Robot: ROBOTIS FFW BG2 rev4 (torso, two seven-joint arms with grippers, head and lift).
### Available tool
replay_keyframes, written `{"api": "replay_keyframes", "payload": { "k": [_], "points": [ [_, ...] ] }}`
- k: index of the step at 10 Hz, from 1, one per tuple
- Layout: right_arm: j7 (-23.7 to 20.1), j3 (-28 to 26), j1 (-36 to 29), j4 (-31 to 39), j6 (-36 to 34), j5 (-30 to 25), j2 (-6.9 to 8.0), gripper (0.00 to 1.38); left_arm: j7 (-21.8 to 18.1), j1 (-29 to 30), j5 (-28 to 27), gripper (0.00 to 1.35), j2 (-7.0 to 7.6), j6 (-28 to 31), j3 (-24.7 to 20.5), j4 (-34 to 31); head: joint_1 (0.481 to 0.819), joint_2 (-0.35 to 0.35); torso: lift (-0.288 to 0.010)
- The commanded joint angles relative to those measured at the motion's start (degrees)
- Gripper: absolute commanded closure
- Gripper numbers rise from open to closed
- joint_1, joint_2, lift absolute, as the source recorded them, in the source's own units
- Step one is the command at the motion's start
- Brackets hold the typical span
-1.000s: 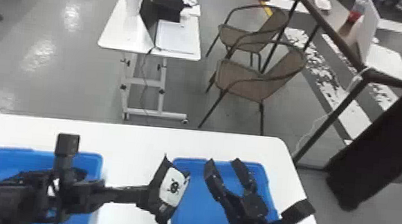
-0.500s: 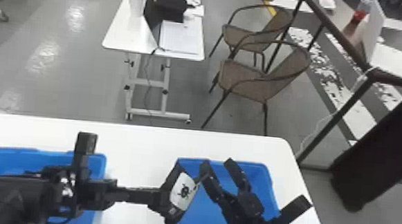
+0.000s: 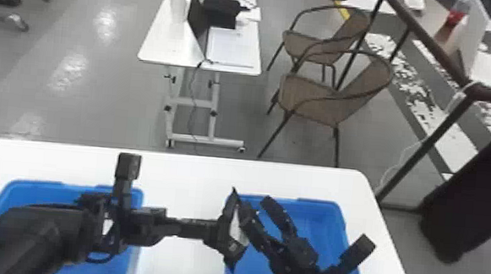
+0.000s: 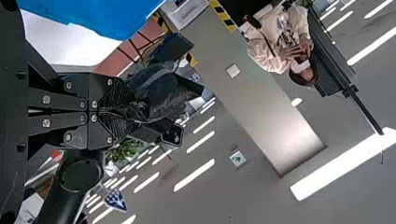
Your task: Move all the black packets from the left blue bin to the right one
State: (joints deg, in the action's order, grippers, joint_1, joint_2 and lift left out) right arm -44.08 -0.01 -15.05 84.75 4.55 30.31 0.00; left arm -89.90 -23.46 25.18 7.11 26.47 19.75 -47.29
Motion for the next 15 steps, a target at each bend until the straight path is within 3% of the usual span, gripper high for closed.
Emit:
{"api": "replay_keyframes", "payload": {
  "k": [1, 2, 3, 4, 6, 7, 9, 10, 11, 12, 13, 15],
  "points": [
    [0.0, 0.0, 0.7, -0.3, 0.5, -0.6, 0.05, 0.73, -0.7, -0.3, 0.2, 1.22, -0.08, 0.4, 0.6, 0.0, 0.695, -0.15, 0.0],
    [0.0, -0.3, 0.7, -0.3, 1.1, -0.2, 0.05, 1.03, -0.7, -0.2, -0.1, 1.21, -0.08, 0.6, 0.7, 0.0, 0.695, -0.15, 0.0],
    [0.0, -0.6, 0.7, -0.6, 1.7, 0.4, 0.05, 1.18, -0.7, -0.2, -0.6, 1.21, 0.01, 0.8, 0.6, 0.0, 0.695, -0.155, 0.0],
    [0.0, -0.7, 0.6, -1.1, 1.9, 2.4, 0.05, 1.27, -0.7, -0.1, -1.6, 1.21, 0.1, 0.9, 0.2, 0.0, 0.695, -0.162, 0.0],
    [-1.7, -0.6, 0.9, -2.2, 2.1, 5.9, 0.05, 1.28, -0.7, -0.3, -3.5, 1.21, 0.45, 1.0, -1.4, 0.0, 0.695, -0.165, 0.0],
    [-2.0, -0.6, 1.0, -2.8, 2.2, 7.8, 0.05, 1.25, -0.7, -0.3, -3.4, 1.21, 0.8, 0.9, -1.3, -0.1, 0.695, -0.159, 0.0],
    [-3.9, -0.9, 1.5, -6.0, 2.1, 14.1, 0.05, 0.59, -0.7, -0.4, -3.6, 1.21, 1.77, 0.9, 0.4, -0.3, 0.695, -0.157, 0.0],
    [-6.9, -1.6, 2.2, -7.1, 0.4, 15.1, 0.05, 0.45, -0.7, -0.4, -3.5, 1.21, 3.0, 0.7, 0.8, -0.5, 0.695, -0.163, 0.0],
    [-10.8, -2.6, 3.7, -8.9, -2.1, 15.4, 0.05, 0.4, -0.7, -0.5, -1.5, 1.21, 5.55, -0.8, 2.5, -1.2, 0.695, -0.16, 0.0],
    [-15.5, -4.7, 5.5, -11.3, -3.5, 15.2, 0.05, 0.4, -0.7, -0.9, -1.5, 1.21, 6.86, -2.8, 2.0, -1.4, 0.695, -0.14, 0.0],
    [-19.3, -6.8, 7.1, -14.5, -4.0, 15.1, 0.05, 0.4, -0.7, -0.7, -2.4, 1.21, 7.22, -4.5, -0.3, -3.0, 0.695, -0.128, 0.0],
    [-21.5, -8.6, 7.8, -18.0, -4.3, 15.9, 0.05, 0.4, -0.7, -0.4, -0.9, 1.21, 6.86, -5.5, 2.2, -5.7, 0.695, -0.12, 0.0]
  ]
}}
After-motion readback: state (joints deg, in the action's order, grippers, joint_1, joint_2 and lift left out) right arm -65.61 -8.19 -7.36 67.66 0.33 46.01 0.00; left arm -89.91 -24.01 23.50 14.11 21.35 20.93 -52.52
